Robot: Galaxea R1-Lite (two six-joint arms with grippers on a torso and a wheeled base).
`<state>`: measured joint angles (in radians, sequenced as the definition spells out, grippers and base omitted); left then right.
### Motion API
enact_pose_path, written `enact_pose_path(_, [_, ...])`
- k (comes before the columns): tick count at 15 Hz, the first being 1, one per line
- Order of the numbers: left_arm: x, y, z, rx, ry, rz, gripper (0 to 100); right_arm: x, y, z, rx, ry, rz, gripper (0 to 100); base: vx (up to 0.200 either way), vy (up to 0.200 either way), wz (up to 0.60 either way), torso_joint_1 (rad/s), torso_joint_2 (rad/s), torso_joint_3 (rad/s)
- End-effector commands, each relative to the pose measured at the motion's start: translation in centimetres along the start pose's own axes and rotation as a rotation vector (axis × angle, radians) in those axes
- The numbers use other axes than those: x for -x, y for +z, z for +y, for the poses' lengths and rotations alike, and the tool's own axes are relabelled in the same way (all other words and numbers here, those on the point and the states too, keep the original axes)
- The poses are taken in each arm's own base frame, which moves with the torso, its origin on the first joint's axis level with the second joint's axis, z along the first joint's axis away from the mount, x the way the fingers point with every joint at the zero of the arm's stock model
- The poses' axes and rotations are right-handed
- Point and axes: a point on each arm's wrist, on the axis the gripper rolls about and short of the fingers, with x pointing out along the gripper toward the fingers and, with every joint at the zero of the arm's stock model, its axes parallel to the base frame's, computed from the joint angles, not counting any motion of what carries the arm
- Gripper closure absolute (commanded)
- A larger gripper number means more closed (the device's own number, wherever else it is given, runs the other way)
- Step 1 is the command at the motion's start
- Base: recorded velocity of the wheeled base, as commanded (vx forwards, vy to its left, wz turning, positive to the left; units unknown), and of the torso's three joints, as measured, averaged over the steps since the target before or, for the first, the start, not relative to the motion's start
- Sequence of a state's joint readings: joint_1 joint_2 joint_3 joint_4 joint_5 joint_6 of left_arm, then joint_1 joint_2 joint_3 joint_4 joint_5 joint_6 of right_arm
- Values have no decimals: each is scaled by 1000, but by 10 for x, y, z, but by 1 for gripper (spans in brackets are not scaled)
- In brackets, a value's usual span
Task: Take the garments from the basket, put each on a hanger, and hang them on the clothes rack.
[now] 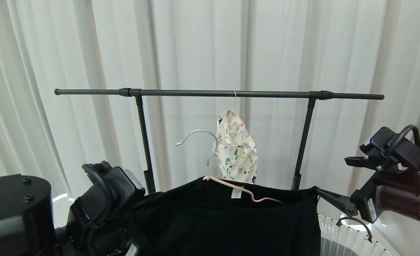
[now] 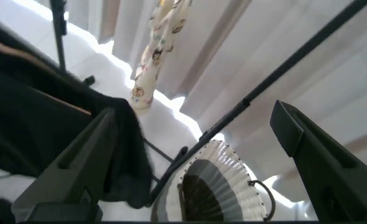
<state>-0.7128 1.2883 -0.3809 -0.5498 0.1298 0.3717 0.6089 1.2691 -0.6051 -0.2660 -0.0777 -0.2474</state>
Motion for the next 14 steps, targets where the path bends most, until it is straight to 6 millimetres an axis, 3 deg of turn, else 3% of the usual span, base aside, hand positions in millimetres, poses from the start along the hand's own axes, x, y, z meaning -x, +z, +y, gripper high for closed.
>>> enact_pose_path(1, [-3,0,0,12,-3,5,100,2,-8,8,47,39,18,0,0,0,0,0,0,0])
enact_pose_path(7, [-2,29,11,104,30,-99,100,7,-11,4,55,16,17,0,0,0,0,0,0,0])
enact_pose_path(14, [-3,34,14,120,52,-145,100,11,-9,5,55,67,-10,0,0,0,0,0,0,0])
